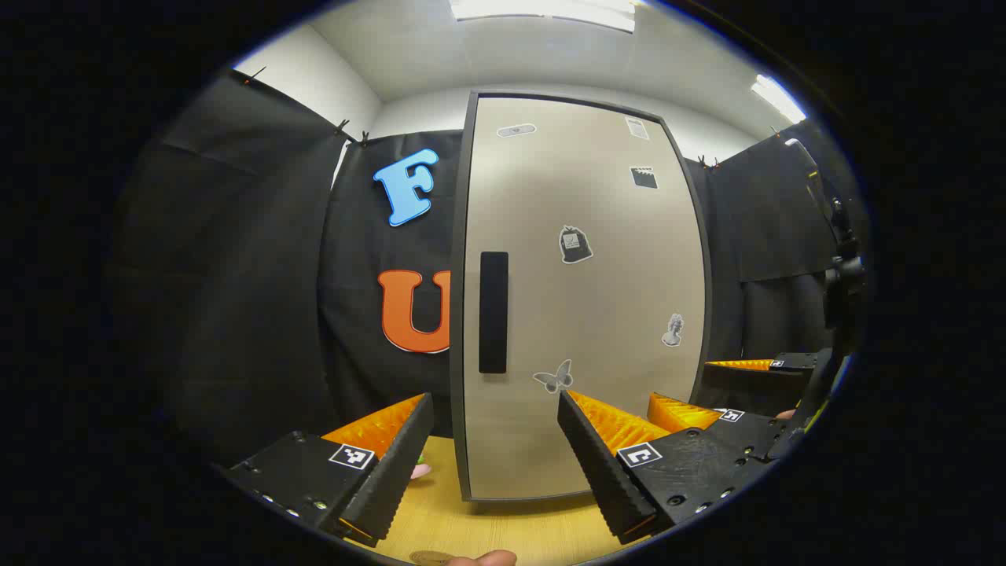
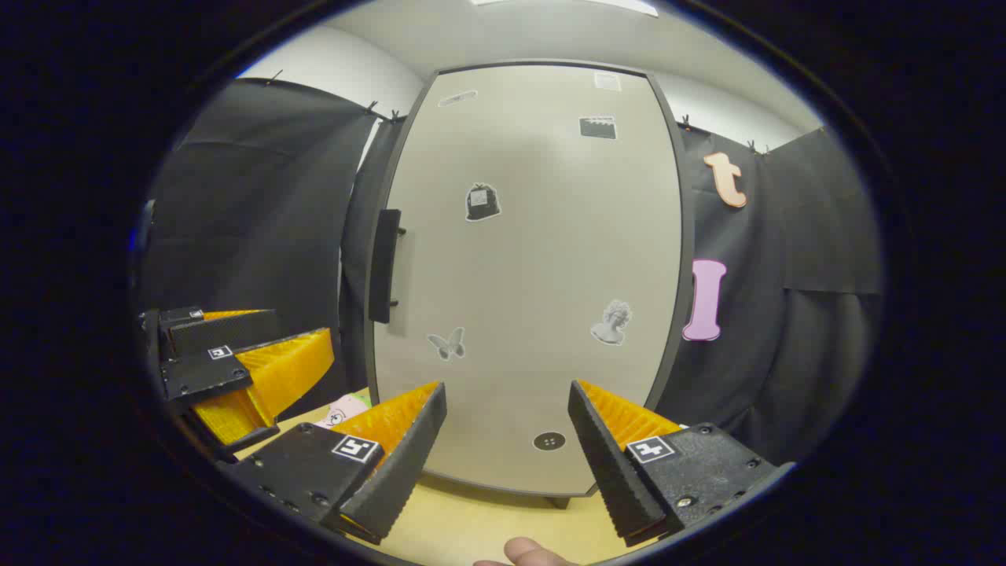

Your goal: Open the cabinet door with the right hand, grasp the bottle in the cabinet with the left hand and place it on the coaster, then close the cabinet door with the right hand.

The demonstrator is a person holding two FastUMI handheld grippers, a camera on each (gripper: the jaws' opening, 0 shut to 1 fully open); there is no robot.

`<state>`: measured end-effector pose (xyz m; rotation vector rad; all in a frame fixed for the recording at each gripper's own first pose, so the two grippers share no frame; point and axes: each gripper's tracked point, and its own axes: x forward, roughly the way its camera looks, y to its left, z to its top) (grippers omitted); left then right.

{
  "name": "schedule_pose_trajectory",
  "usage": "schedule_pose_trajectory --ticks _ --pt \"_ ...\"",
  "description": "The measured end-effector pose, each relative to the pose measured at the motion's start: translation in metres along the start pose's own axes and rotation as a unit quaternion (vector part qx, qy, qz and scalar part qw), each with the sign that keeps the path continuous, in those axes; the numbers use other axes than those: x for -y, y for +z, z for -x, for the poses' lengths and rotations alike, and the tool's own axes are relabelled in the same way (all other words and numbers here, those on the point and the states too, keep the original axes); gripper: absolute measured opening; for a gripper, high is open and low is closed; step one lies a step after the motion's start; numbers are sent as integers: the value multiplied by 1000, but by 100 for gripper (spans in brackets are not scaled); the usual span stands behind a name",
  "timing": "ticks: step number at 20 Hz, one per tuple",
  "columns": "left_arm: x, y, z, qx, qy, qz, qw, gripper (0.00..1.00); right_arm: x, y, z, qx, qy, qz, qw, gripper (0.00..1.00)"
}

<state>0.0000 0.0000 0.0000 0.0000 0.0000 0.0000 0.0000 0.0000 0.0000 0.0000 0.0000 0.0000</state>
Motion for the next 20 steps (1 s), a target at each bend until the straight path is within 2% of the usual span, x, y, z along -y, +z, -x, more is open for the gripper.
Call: schedule_pose_trajectory --ticks 3,9,11,16,19,20 --pt "3 1 5 3 -4 -1 1000 96 0 1 2 2 4 -9 1000 99" --pt "16 1 12 2 -22 1 1000 96 5 -11 7 -35 7 -31 999 100" --pt "16 -2 15 3 -23 -2 1000 96 5 -11 9 -29 11 -42 999 100" --pt "28 -16 12 -13 -42 5 999 96 20 -2 12 -5 -15 -45 999 100" --pt "26 -8 7 -6 -39 1 999 96 23 11 12 6 1 -59 998 99" --pt "26 -4 6 0 -39 2 999 96 29 14 10 7 -6 -58 998 100"
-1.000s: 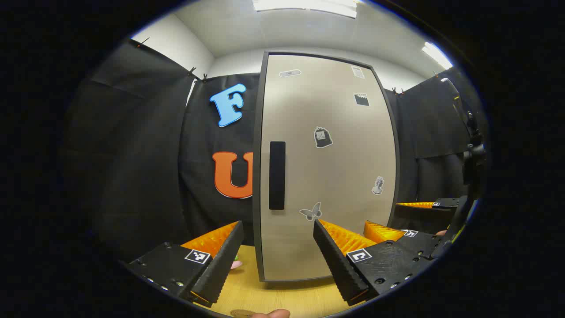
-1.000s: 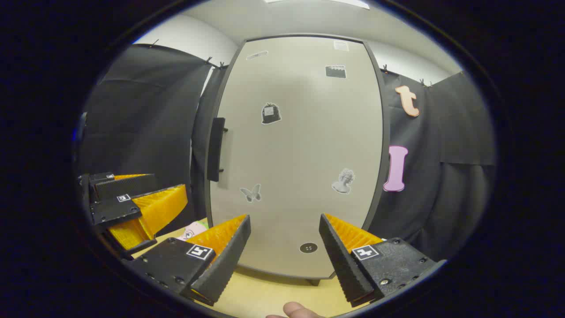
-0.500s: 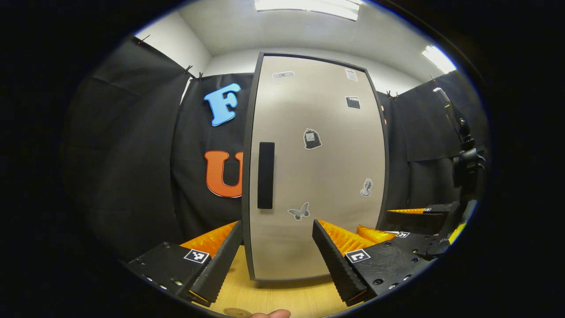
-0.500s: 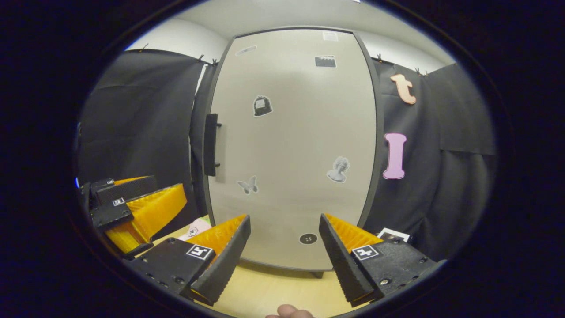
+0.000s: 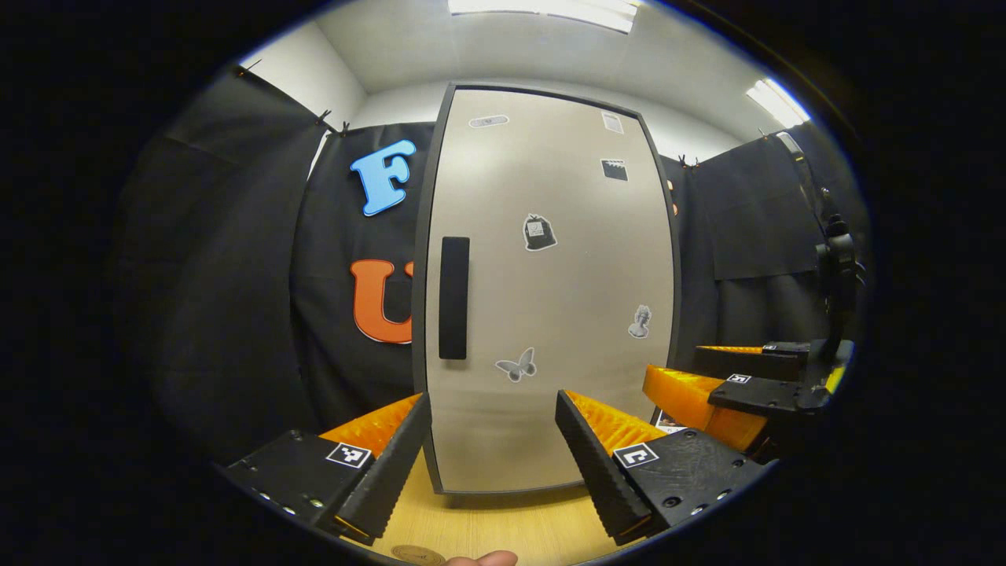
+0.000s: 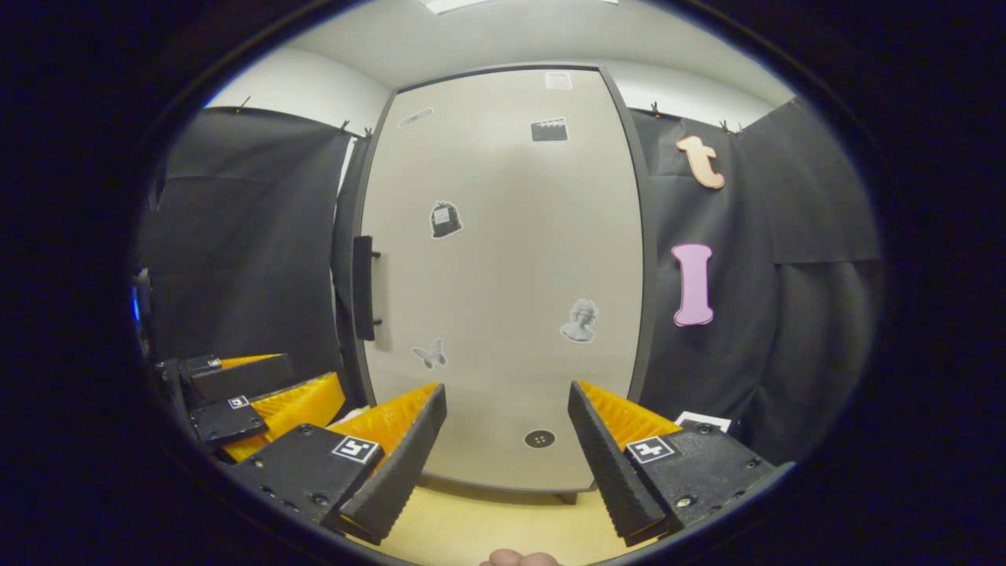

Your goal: Open the cabinet door with the right hand, grasp the bottle in the cabinet with the left hand and place it on the coaster, then close the cabinet door with the right hand.

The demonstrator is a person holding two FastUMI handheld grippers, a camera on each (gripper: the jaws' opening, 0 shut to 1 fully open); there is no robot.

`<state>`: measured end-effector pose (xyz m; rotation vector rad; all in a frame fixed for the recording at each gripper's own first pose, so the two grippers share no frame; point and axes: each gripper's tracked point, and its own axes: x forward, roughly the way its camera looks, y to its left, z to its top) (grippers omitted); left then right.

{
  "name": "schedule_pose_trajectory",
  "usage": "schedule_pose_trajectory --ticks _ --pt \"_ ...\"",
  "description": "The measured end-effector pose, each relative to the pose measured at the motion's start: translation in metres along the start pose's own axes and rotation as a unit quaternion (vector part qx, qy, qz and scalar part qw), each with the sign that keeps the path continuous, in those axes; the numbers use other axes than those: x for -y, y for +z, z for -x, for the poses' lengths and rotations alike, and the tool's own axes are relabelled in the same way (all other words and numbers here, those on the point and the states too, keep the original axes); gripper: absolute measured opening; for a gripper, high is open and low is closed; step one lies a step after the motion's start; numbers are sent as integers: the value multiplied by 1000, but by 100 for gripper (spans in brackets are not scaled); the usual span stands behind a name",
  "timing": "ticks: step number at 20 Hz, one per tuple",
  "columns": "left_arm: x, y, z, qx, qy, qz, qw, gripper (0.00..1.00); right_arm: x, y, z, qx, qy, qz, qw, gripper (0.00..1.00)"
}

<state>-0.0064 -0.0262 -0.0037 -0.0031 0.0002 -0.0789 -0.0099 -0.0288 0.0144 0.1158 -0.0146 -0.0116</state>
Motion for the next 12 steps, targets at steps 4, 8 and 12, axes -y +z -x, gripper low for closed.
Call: schedule_pose_trajectory --ticks 4,8,12 --pt "1 6 3 8 -10 0 1000 95 4 8 -7 2 1 12 1000 100" --pt "-5 0 29 7 -11 14 1000 96 -12 28 -20 17 30 31 999 100" --pt "-24 -11 61 -2 12 1 1000 96 -59 52 -44 33 77 46 995 100"
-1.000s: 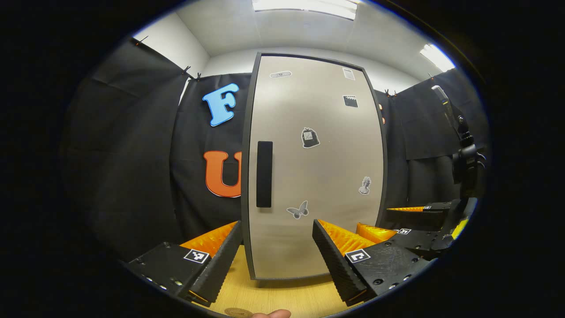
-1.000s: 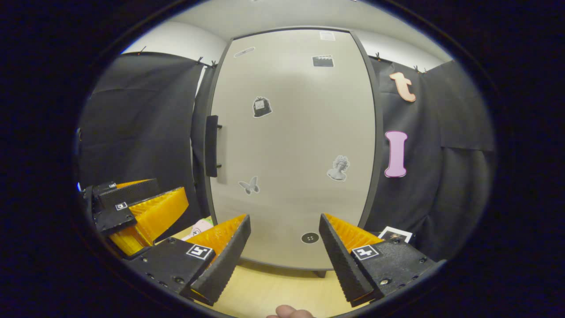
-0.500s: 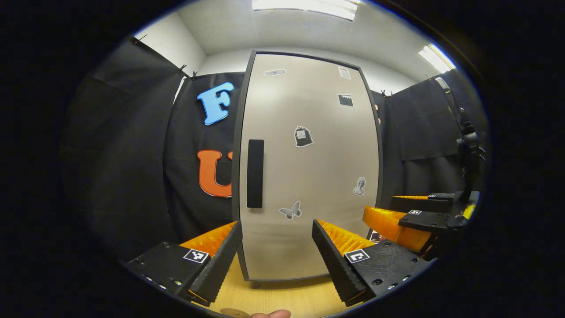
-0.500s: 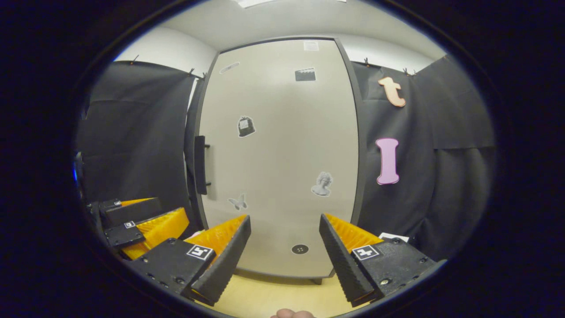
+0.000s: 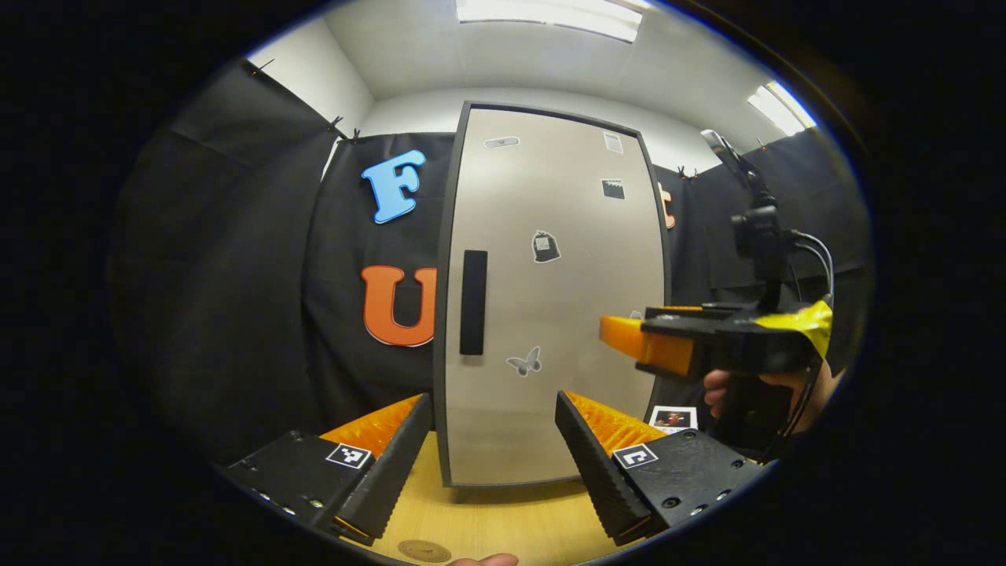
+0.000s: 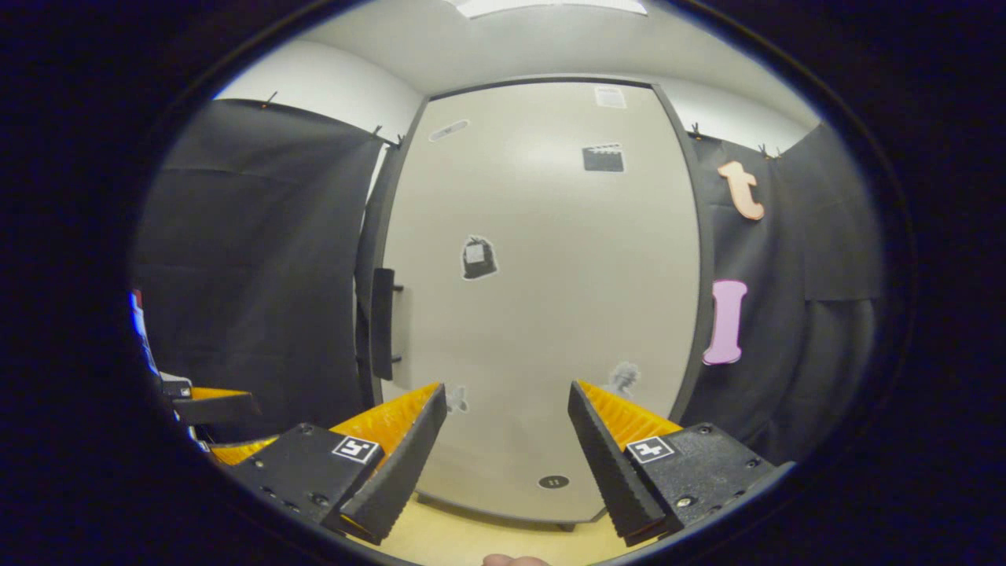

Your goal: Open the cabinet door with the right hand, grasp the bottle in the cabinet with the left hand and place it on the coaster, then close the cabinet door with the right hand.

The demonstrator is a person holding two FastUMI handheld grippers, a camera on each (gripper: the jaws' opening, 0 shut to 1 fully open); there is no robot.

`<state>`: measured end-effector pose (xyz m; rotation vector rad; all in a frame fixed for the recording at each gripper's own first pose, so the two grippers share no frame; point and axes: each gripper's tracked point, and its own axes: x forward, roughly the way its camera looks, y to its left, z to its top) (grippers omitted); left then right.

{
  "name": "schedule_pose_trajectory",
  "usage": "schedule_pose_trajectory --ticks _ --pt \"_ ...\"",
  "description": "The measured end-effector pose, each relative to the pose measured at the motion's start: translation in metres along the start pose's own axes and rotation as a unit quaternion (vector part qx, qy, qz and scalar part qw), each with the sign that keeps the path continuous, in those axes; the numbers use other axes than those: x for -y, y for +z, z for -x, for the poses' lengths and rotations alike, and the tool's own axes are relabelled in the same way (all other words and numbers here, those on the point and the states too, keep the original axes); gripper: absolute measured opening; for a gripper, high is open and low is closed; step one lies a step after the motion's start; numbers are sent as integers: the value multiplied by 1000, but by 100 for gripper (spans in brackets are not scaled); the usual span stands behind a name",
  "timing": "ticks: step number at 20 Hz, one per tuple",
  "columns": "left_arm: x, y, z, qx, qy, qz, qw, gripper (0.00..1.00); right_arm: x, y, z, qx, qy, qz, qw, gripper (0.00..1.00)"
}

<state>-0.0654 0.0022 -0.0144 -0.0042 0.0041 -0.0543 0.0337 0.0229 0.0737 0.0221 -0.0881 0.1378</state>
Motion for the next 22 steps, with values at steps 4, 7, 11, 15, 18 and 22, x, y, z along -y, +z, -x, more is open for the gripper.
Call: schedule_pose_trajectory --ticks 4,7,11,15,18,22 --pt "-31 -13 32 -11 46 8 999 96 -51 14 -42 9 43 19 999 99" --pt "-41 -24 51 -21 58 20 998 84 -79 5 -78 -5 54 17 998 99" --pt "-64 -33 82 -21 76 -9 997 95 -101 -13 -110 -41 64 -4 997 96" --pt "-133 -38 119 -34 157 -25 987 96 -120 -10 -124 -33 71 26 997 72" --pt "-176 -49 145 -54 214 -6 975 97 -116 -9 -125 -26 29 3 999 35" --pt "-202 -65 170 -78 257 16 963 95 -118 -10 -124 -43 39 -3 998 28"
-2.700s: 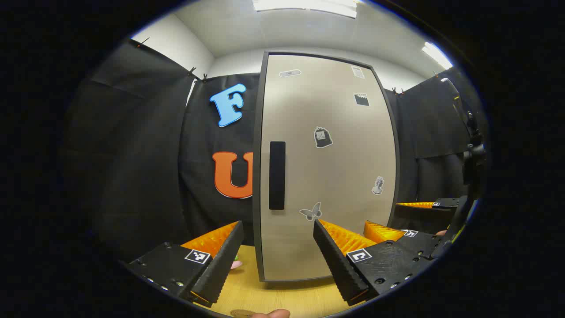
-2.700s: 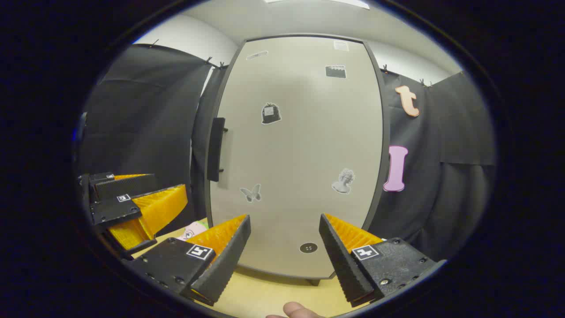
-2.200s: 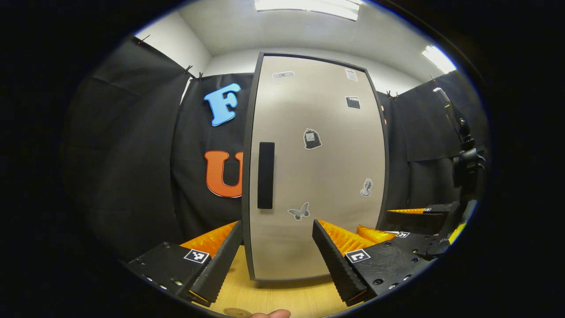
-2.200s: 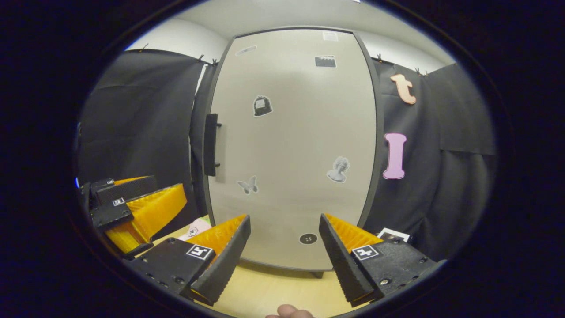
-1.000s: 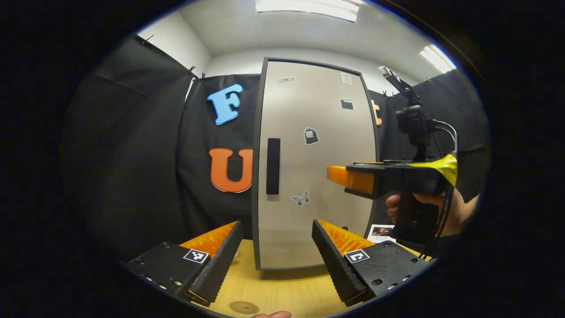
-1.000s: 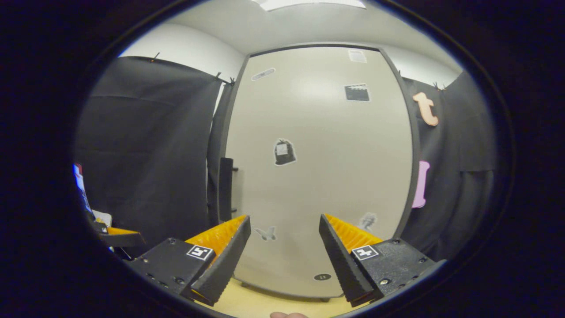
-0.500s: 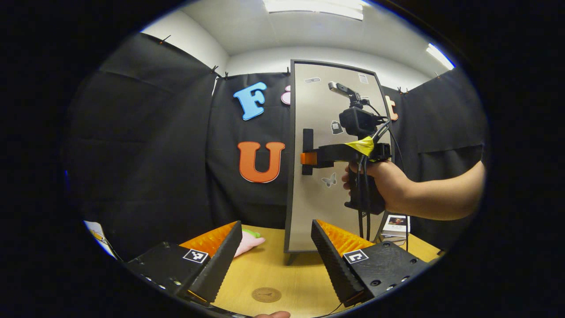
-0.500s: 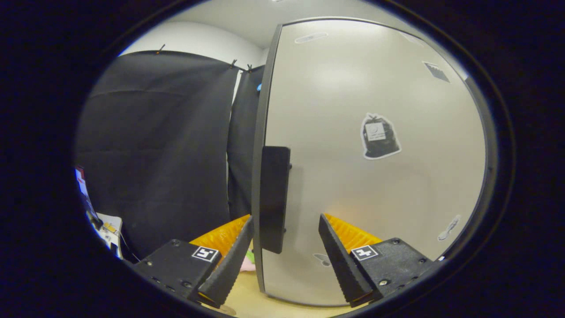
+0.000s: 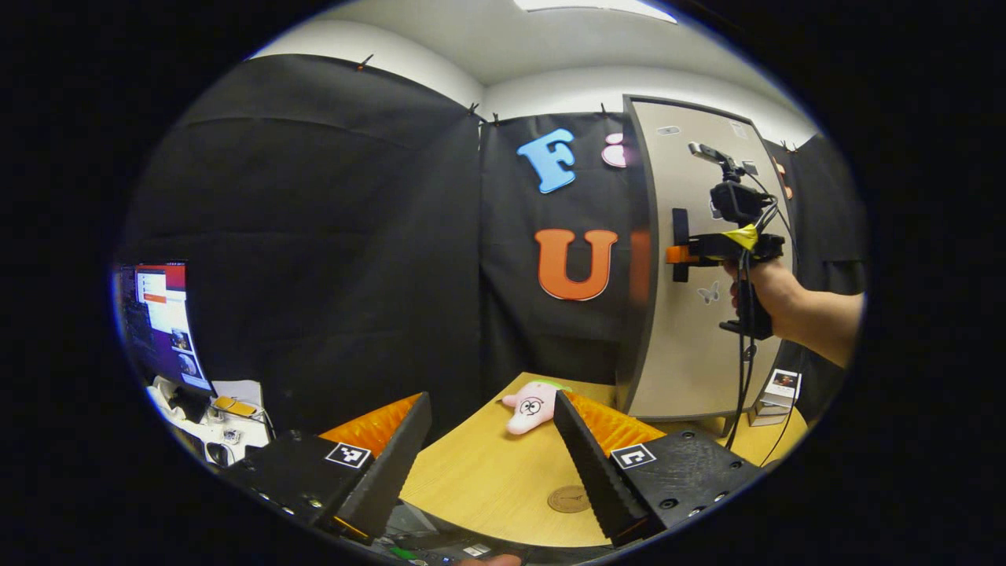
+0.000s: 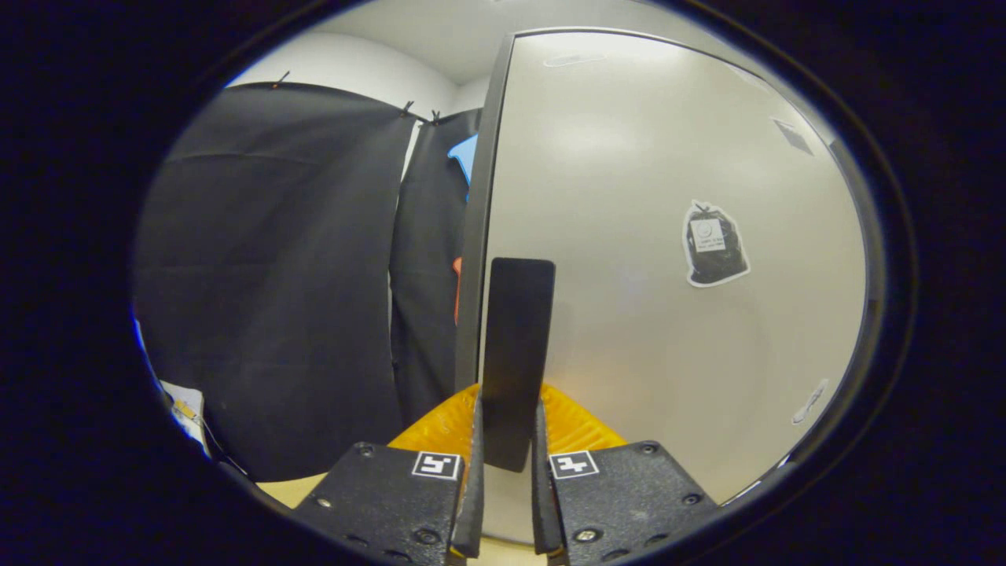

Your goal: Open the cabinet door with the right hand, grasp the bottle in the cabinet with the left hand and place it on the coaster, then close the cabinet door with the right hand.

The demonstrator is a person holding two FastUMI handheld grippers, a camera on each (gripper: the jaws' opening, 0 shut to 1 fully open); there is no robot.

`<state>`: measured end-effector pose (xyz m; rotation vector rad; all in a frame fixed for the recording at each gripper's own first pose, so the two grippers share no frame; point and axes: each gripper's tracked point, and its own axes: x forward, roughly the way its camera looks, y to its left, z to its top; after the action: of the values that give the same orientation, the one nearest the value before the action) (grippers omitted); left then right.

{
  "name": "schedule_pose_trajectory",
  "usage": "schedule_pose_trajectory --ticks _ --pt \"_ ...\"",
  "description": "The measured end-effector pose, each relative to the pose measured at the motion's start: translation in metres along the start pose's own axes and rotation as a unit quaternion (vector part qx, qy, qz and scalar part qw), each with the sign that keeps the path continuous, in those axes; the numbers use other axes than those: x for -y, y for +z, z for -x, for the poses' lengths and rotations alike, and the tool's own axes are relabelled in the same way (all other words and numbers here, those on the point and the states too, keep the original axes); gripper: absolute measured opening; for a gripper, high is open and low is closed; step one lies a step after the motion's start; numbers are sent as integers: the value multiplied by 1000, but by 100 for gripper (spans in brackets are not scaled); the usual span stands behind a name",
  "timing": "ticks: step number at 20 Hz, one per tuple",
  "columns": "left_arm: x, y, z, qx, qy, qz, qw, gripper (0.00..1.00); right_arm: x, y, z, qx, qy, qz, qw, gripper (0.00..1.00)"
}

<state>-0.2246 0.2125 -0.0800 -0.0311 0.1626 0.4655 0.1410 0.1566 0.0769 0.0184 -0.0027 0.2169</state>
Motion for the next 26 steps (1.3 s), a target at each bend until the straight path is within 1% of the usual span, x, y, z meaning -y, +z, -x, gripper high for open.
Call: schedule_pose_trajectory --ticks 1,3,5,6,7,9,11,13,15,19,22,26 --pt "-3 -6 -2 -15 2 11 1000 95 0 -1 -1 -6 1 -2 1000 27" --pt "-2 -4 -6 -13 1 31 999 95 0 -1 2 -11 4 -3 1000 25" --pt "-3 -5 -7 -13 -2 27 1000 95 -1 -2 6 -17 16 -9 1000 23" --pt "-2 -7 -6 -12 -8 24 1000 95 -3 -2 10 -21 24 -12 999 23" --pt "-1 -7 -7 -11 -14 24 1000 95 -6 -2 16 -24 32 -12 999 22" --pt "3 -14 -8 -22 -25 38 999 95 -13 0 36 -27 52 -14 998 22" --pt "3 -13 -10 -17 -27 47 998 95 -17 0 62 -28 68 -19 997 22" --pt "3 -13 -13 -21 -30 52 998 95 -14 0 80 -20 83 -38 996 22" --pt "13 -15 -14 -24 -44 57 997 95 -7 -2 85 -18 105 -53 993 22" --pt "30 -12 -15 -8 -72 49 996 95 2 -7 88 -29 127 -51 990 22" --pt "52 -8 -14 -4 -104 55 993 95 9 -10 91 -33 145 -52 988 22" --pt "83 -9 -26 -5 -142 46 989 95 16 -10 105 -28 167 -47 984 22"
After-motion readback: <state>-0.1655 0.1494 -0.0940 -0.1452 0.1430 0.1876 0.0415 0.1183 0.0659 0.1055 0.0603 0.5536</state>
